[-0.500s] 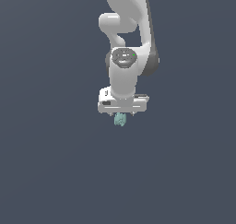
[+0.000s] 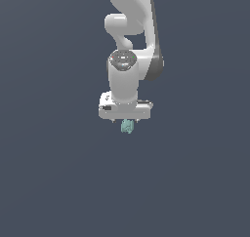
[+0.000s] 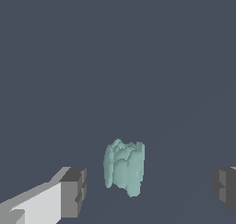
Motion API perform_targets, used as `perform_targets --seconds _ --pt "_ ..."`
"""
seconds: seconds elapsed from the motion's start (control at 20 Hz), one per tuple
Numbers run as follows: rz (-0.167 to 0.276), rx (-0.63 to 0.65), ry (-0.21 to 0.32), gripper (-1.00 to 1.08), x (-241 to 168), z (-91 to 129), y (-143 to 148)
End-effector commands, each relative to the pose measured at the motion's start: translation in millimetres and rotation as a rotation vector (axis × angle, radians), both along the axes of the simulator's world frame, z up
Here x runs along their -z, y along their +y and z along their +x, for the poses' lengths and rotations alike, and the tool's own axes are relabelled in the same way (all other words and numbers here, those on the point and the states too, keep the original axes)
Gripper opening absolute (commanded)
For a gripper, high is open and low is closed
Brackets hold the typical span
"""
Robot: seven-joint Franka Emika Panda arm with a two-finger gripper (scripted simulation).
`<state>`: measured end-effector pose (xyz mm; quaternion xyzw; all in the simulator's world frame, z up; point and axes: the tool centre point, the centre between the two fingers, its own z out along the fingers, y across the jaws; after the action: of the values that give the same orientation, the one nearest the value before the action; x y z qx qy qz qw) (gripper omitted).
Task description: Pick up the object and move it to a goal position.
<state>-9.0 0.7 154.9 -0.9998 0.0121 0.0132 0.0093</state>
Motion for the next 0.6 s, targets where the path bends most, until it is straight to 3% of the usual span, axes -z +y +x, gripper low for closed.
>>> perform_targets --seconds 0.0,0.55 --pt "0.003 0.014 -0.004 1.0 -1 1 -4" --pt "-0.003 0.022 -0.008 1.0 15 -9 1"
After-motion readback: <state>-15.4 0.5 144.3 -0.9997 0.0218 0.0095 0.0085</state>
